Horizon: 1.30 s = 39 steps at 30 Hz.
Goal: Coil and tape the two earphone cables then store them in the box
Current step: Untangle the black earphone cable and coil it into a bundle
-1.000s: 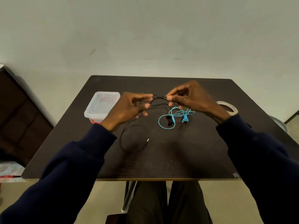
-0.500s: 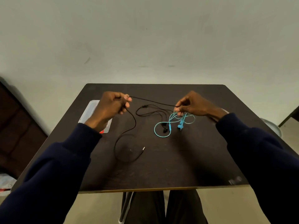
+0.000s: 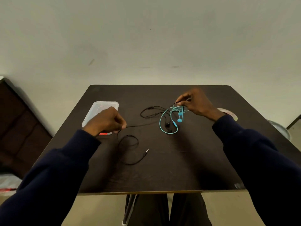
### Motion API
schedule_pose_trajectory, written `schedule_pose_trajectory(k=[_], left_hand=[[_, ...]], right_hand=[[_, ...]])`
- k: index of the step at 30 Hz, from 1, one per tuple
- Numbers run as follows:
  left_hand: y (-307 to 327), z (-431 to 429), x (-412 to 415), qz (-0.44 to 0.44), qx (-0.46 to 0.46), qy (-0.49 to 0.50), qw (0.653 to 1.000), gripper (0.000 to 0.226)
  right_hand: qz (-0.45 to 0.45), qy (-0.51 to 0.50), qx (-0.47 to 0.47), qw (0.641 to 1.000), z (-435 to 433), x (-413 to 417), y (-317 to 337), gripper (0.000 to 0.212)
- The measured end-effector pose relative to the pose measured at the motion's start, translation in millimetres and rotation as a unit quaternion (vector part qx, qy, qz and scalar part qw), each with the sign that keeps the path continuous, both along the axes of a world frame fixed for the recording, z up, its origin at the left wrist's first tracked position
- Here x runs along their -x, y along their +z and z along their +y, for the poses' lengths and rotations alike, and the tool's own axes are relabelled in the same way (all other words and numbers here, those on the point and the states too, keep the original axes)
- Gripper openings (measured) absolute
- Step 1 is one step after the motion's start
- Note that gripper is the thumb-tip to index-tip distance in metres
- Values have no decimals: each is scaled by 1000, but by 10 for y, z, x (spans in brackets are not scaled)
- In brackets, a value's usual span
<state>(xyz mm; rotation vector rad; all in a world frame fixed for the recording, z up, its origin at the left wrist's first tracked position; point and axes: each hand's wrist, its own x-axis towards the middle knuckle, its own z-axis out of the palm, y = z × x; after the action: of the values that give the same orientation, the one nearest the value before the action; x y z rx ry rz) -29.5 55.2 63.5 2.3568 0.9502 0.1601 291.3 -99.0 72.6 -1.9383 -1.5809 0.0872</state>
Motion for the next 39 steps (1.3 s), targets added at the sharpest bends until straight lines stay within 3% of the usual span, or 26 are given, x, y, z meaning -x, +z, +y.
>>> schedule_pose_trajectory(k=[4, 10, 16, 21, 28, 37, 39], left_hand=[[90, -128, -281, -110, 43, -4, 993, 23], [96, -142, -620, -217, 41, -25, 975, 16], [-34, -336, -945, -247, 142, -53, 957, 18], [-146, -475, -1084, -277, 120, -50, 952, 22], [-40, -438, -993, -303, 101, -62, 945, 20], [113, -99, -379, -416, 127, -39, 900, 19], [77, -53, -258, -409, 146, -18, 901, 21]], right_hand=[[-11, 23, -6, 1000, 26, 83, -50, 9], [8, 40, -14, 999, 6, 152, -74, 10], [12, 57, -42, 997, 35, 289, -99, 11], [-14, 76, -51, 996, 36, 340, -75, 10], [-96, 64, 5, 993, -8, 158, -228, 14], [-72, -23, -9, 997, -143, -136, -407, 20], [-60, -19, -24, 998, -125, -126, -378, 19]])
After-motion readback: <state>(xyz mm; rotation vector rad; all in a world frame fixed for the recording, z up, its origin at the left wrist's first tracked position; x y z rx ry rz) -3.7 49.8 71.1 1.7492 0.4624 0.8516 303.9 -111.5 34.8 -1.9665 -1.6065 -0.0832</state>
